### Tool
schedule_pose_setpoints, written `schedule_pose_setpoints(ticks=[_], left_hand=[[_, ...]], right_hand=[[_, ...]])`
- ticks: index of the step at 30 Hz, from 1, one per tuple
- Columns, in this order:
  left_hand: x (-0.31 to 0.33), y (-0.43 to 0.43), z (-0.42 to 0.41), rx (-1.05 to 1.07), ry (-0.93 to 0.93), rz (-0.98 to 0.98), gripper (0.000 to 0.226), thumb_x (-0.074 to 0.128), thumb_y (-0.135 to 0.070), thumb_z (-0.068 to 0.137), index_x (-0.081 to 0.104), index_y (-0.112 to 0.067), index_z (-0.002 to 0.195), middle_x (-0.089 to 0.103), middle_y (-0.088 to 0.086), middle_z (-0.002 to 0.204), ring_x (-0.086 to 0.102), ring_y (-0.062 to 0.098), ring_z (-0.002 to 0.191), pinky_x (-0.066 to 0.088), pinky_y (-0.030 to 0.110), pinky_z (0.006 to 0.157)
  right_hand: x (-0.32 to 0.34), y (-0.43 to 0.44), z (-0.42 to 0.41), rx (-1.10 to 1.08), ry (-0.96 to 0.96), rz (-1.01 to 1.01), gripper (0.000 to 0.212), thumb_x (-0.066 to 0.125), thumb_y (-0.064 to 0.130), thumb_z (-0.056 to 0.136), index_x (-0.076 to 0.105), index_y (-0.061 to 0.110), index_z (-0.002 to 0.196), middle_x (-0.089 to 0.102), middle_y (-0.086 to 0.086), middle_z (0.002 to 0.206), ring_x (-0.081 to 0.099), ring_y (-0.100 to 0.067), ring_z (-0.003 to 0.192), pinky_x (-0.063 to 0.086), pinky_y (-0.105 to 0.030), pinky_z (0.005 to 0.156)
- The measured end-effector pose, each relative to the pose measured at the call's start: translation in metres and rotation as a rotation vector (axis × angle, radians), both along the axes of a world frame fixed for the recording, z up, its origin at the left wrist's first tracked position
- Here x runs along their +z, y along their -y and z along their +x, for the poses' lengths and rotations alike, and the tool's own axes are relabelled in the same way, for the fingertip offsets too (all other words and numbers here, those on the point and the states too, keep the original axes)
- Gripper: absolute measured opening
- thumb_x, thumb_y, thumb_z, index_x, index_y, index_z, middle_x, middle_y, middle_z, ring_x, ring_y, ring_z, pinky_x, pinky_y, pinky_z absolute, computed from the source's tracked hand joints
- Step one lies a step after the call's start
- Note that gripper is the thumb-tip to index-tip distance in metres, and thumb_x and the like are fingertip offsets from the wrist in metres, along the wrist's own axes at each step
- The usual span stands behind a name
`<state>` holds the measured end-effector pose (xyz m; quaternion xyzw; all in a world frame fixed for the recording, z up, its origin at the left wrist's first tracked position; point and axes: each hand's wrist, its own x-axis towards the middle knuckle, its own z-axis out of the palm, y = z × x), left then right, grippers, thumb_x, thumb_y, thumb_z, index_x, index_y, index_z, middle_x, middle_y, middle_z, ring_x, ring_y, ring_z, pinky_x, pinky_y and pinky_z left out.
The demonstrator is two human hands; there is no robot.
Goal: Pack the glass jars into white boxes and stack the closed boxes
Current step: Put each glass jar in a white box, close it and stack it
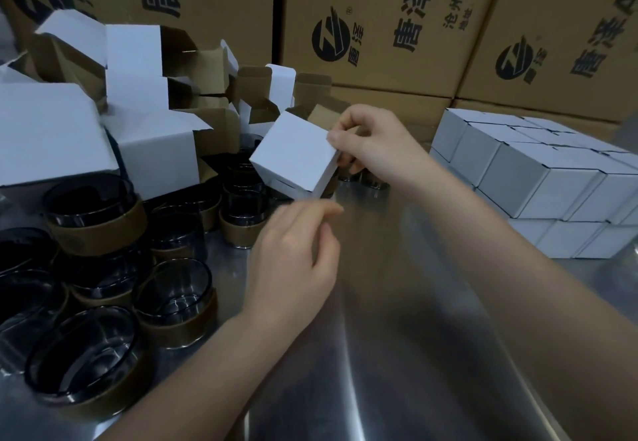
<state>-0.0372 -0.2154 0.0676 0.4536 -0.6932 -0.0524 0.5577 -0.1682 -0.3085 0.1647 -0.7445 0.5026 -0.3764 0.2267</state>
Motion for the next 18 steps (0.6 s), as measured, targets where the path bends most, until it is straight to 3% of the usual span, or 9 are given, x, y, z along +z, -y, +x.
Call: schedule_pose_setpoints(ticks=[2,5,10,12,15,18], left_hand=[[0.002,0.000,0.001,0.049,-0.031,-0.055,0.026,0.050,-0.005,0.085,0.064,-0.010,0.106,0.062,0.000,0.103,0.054,0.014,0.099,0.042,0.022,0.084],[0.003,0.000,0.001,0.128,-0.084,-0.065,0.035,0.049,-0.009,0.083,0.058,-0.008,0.117,0.054,0.007,0.119,0.049,0.019,0.112,0.039,0.023,0.094],[0.001,0.003,-0.001,0.124,-0.131,0.062,0.059,0.055,-0.019,0.083,0.038,-0.014,0.139,0.027,0.008,0.149,0.027,0.013,0.136,0.016,0.006,0.105],[-0.002,0.005,0.000,0.067,-0.146,0.104,0.067,0.056,-0.024,0.083,0.029,-0.022,0.145,0.017,0.006,0.156,0.018,0.001,0.139,0.010,-0.003,0.101],[-0.005,0.008,-0.001,0.004,-0.142,0.120,0.073,0.058,-0.029,0.083,0.023,-0.034,0.147,0.009,0.003,0.160,0.002,-0.029,0.126,0.009,-0.011,0.091],[-0.008,0.011,0.000,-0.041,-0.121,0.134,0.076,0.063,-0.031,0.085,0.020,-0.044,0.145,0.007,0.001,0.161,-0.005,-0.036,0.120,0.009,-0.013,0.087]], right_hand=[[-0.005,-0.005,-0.009,-0.013,0.002,-0.100,0.010,0.061,0.020,0.093,0.060,0.017,0.083,0.060,0.000,0.105,0.064,-0.017,0.084,0.055,-0.031,0.075],[-0.015,-0.012,-0.020,-0.014,-0.050,-0.259,0.008,0.062,0.016,0.092,0.061,0.016,0.084,0.052,0.005,0.111,0.054,-0.005,0.086,0.043,-0.011,0.074],[-0.036,-0.022,-0.041,0.042,-0.136,-0.418,0.005,0.064,0.007,0.090,0.063,0.009,0.086,0.049,0.003,0.126,0.051,-0.007,0.104,0.046,-0.021,0.081],[-0.041,-0.023,-0.046,0.075,-0.175,-0.428,0.005,0.064,0.004,0.090,0.064,0.006,0.086,0.049,0.000,0.132,0.050,-0.009,0.114,0.047,-0.024,0.086],[-0.045,-0.024,-0.053,0.134,-0.212,-0.439,0.007,0.065,0.003,0.089,0.067,0.006,0.084,0.048,-0.001,0.135,0.051,-0.013,0.118,0.048,-0.020,0.088],[-0.046,-0.025,-0.056,0.162,-0.250,-0.448,0.008,0.068,0.005,0.088,0.071,0.011,0.082,0.052,0.002,0.132,0.054,-0.015,0.116,0.046,-0.019,0.094]])
